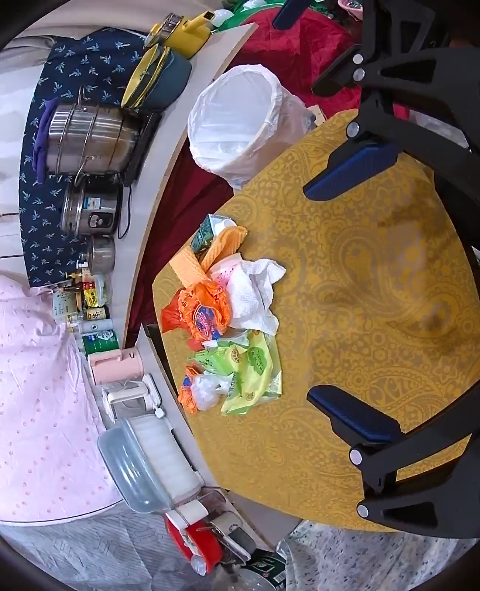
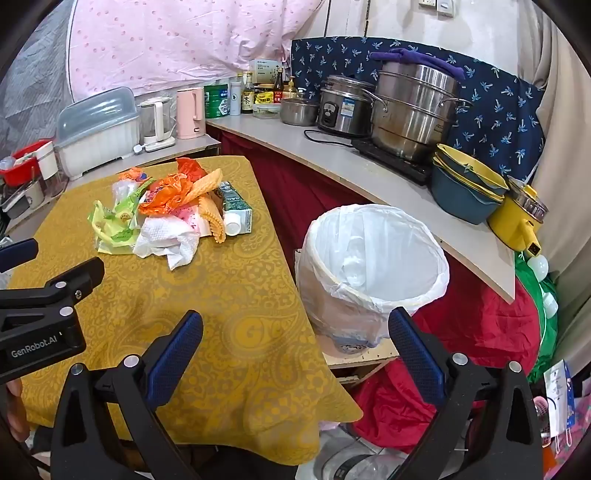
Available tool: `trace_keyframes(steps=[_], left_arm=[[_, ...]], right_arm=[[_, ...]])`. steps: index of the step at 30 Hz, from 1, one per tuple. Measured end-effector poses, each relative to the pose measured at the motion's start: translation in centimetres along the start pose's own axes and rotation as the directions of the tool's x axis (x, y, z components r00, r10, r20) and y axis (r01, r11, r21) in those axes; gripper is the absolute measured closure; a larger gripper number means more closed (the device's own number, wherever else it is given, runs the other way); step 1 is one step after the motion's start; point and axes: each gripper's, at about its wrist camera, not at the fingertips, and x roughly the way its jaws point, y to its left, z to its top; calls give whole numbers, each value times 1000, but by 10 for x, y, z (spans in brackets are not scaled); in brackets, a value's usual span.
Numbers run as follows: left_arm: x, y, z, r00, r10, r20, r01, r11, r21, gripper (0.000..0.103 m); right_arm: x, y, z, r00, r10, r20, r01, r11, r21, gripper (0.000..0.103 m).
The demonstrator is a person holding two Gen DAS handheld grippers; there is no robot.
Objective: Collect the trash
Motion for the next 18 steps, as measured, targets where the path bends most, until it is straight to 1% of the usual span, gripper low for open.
trace_keyframes(steps=[2, 3, 4, 7, 9, 12, 13, 16, 18], left_arm=[[1, -1, 0, 1000, 5, -3, -5, 1000, 4, 8], [-2, 0, -1, 999, -7, 36, 7, 1000, -5, 8], [-3, 0, -2, 999, -11, 36, 11, 1000, -7, 8], [-5, 7, -7, 999, -9, 35, 9, 1000, -17, 8], [0, 3, -5, 1000, 2, 23, -1, 1000, -17, 8], [0, 5, -8, 1000, -6, 16, 7, 1000, -22, 8], [2, 7, -2, 1000, -7, 1, 7, 1000, -24, 8], [3, 7, -1, 1000, -10, -2, 10, 1000, -25, 8], [2, 7, -2, 1000, -9, 1, 9, 1000, -23, 8]], right_arm=[[0, 1, -1, 1000, 2, 5, -2, 1000, -1, 7], [0, 2, -2, 1000, 3, 6, -3, 1000, -2, 7], [0, 2, -2, 1000, 3, 4, -3, 1000, -1, 7], [1, 3, -3, 1000, 4, 2, -4, 1000, -6, 7], [0, 2, 2, 1000, 7, 2, -7, 1000, -6, 7], [-5, 0, 6, 1000, -1, 9, 1, 1000, -7, 7], [-5, -2, 5, 1000, -1, 9, 1, 1000, -8, 7], [-3, -5, 5, 1000, -14, 16, 14, 1000, -13, 7], [-2, 6, 2, 999, -27, 20, 27, 999, -23, 7]])
